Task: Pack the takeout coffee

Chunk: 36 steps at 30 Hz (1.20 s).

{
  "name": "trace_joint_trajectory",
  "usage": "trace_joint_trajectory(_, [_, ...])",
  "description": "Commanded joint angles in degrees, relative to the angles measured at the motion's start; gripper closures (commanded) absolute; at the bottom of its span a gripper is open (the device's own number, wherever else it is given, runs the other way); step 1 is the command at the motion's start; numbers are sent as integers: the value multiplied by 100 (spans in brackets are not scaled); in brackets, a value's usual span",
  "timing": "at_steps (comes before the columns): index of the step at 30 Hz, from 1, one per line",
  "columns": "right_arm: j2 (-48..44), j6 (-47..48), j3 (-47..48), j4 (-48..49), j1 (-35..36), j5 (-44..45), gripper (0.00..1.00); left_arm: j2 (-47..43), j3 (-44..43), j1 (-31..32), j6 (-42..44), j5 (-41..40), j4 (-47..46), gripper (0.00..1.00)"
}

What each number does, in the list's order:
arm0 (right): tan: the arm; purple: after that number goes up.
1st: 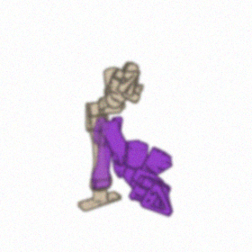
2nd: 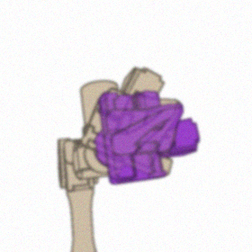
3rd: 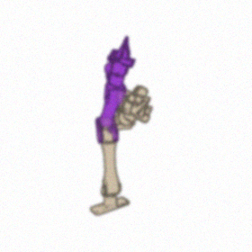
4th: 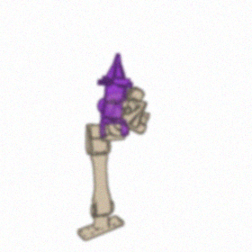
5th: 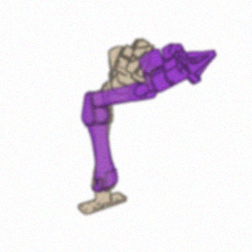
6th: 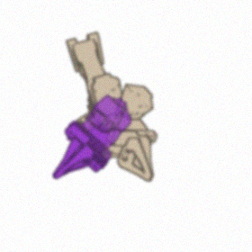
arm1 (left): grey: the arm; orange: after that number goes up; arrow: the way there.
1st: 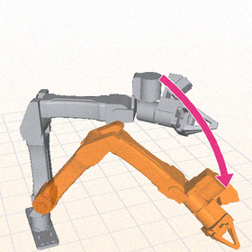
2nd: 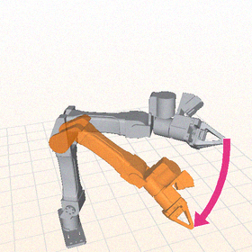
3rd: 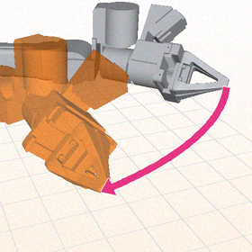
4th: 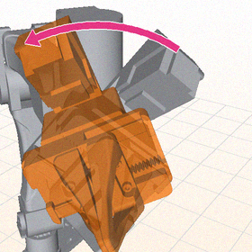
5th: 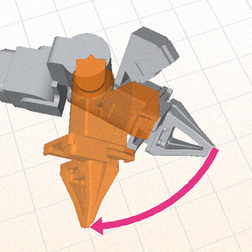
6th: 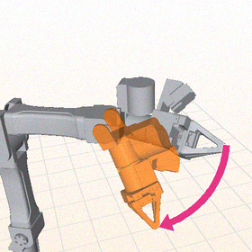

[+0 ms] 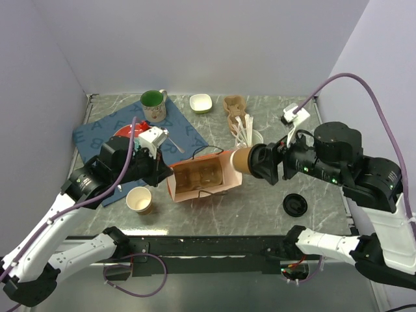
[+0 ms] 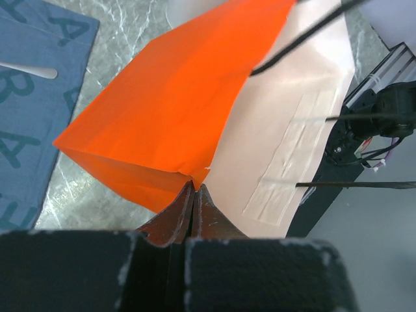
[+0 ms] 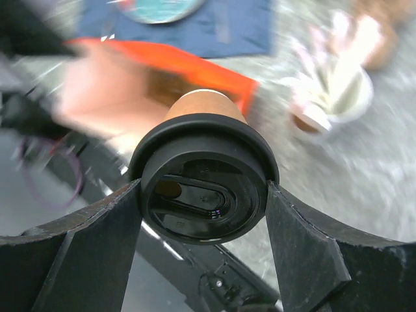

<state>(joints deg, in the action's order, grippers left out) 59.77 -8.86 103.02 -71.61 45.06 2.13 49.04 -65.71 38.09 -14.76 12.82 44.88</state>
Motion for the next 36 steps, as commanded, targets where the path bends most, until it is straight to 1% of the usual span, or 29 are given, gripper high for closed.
trace_joint_trajectory(1, [175, 833, 253, 649, 651, -845, 39, 88, -328, 23, -132, 81, -165, 99])
trace_joint_trajectory(2, [254, 834, 445, 623, 775, -811, 39, 97, -354, 23, -132, 72, -138, 99])
trace_joint_trajectory(7, [929, 1517, 947, 315, 1715, -521, 38, 36, -267, 23, -193, 291, -225, 99])
trace_joint_trajectory(13, [1616, 2457, 1167, 113, 2042, -371, 38, -254, 154, 23, -299, 475, -656, 99])
trace_joint_trajectory(16, [1740, 2801, 1124, 86, 2226, -231, 38, -210, 199, 23, -185, 467, -674, 99])
trace_joint_trajectory(18, [1758, 2960, 975, 95, 2410, 172, 39, -140, 182, 23, -150, 476, -683, 99])
trace_joint_trajectory(20, [1766, 3162, 712, 147, 2507, 392, 39, -114, 173, 23, -141, 555, -744, 99])
trace_joint_trajectory(22, [1662, 3424, 431, 375, 2630, 673, 39, -113, 234, 23, -158, 581, -866, 99])
trace_joint_trajectory(26, [1450, 3926, -429, 973, 2710, 859, 38, -52, 243, 15, -106, 651, -876, 99])
trace_joint_trajectory(30, [1415, 4392, -818, 1263, 2701, 885, 38, -244, 462, 23, 113, 862, -1192, 99])
trace_joint_trajectory(31, [1371, 4541, -949, 1307, 2701, 886, 38, -271, 585, 23, 175, 1028, -1262, 99])
trace_joint_trajectory(32, [1336, 4595, -1255, 1456, 2701, 894, 38, -289, 638, 23, 210, 1091, -1324, 99])
trace_joint_trajectory(34, [1196, 4648, -1564, 1641, 2719, 973, 38, -281, 761, 23, 281, 1301, -1508, 99])
trace_joint_trajectory(36, [1029, 4718, -2135, 2096, 2701, 1113, 39, -150, 806, 23, 333, 1372, -1579, 99])
